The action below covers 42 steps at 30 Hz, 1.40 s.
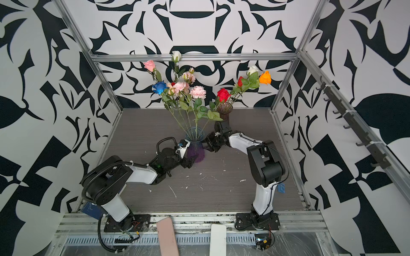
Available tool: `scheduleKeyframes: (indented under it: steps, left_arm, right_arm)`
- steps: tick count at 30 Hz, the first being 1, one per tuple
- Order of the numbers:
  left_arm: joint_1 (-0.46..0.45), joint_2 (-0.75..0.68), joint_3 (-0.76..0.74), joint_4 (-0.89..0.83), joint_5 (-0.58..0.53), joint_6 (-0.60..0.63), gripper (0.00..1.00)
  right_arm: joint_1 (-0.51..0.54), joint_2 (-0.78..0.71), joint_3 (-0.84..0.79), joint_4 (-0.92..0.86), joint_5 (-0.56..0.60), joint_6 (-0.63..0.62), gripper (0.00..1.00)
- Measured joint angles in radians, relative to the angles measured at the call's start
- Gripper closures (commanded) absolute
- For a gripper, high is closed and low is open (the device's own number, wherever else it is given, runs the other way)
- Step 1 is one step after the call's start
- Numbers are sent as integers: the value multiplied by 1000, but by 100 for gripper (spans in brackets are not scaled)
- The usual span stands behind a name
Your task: Arrange the flowers into the vase
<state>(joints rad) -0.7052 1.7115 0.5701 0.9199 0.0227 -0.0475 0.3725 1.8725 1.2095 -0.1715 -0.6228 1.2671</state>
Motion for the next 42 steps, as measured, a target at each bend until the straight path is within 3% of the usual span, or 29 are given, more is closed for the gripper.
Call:
scheduleKeyframes:
  steps: [14, 42]
  left_arm:
    - [74, 82, 85, 12, 95, 0, 13]
    - [77, 84, 76, -4, 143, -5, 7]
  right_arm:
    - [-10, 60, 89, -4, 37, -11, 59]
    - [-11, 13, 58, -62, 68, -37, 59]
